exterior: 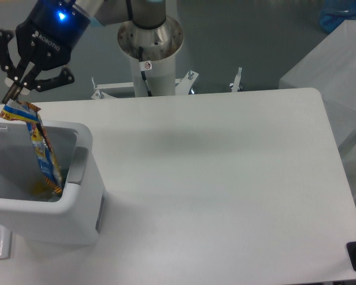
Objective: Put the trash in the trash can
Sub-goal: 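Lower the wrapper into the bin and open the gripper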
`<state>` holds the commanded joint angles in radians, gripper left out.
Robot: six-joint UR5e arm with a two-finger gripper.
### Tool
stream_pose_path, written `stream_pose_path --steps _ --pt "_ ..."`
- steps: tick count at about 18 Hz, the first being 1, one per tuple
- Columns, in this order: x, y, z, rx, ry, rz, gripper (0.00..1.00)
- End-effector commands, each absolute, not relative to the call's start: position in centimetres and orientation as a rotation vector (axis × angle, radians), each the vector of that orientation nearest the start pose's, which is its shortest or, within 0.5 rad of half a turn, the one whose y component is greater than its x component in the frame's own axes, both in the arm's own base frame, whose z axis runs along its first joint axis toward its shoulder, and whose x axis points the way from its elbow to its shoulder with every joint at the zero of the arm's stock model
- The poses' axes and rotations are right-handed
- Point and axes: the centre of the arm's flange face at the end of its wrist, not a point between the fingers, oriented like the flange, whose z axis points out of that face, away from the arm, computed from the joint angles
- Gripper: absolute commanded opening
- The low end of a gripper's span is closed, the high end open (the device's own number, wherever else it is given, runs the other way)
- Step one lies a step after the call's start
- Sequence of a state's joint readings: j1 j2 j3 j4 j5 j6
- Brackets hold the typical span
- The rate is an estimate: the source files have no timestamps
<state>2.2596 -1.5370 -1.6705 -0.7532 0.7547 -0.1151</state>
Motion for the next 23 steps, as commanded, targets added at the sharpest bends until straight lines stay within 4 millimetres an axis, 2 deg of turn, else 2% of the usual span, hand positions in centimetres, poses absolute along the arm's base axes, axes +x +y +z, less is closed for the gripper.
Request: stream_pose_path --steps 5,10,11,12,13,14,15,19,21,23 --pt "-16.9 52.9 55.8 -2.130 -0.526 -0.666 0.11" --pt "-17.9 54.0 54.6 -2.144 -0.540 -0.672 0.15" --pt "-18.0 54.2 54.5 -2.145 -0.540 -0.672 0.19" --pt "-18.3 54.5 54.1 -2.149 -0.542 -0.675 0.33" --pt "-18.5 54.8 53.8 -2.155 -0.521 -0.663 0.54" --pt "-18.6 54.9 53.8 -2.159 -0.479 -0.642 0.81" --pt "-18.6 54.9 53.9 -2.162 -0.448 -0.627 1.00" --pt "-18.9 55.1 55.6 -2.146 -0.381 -0.581 1.00" --pt "-20.6 55.4 56.6 -2.132 -0.290 -0.503 1.00" --pt "-23.5 56.1 56.8 -2.126 -0.168 -0.397 1.00"
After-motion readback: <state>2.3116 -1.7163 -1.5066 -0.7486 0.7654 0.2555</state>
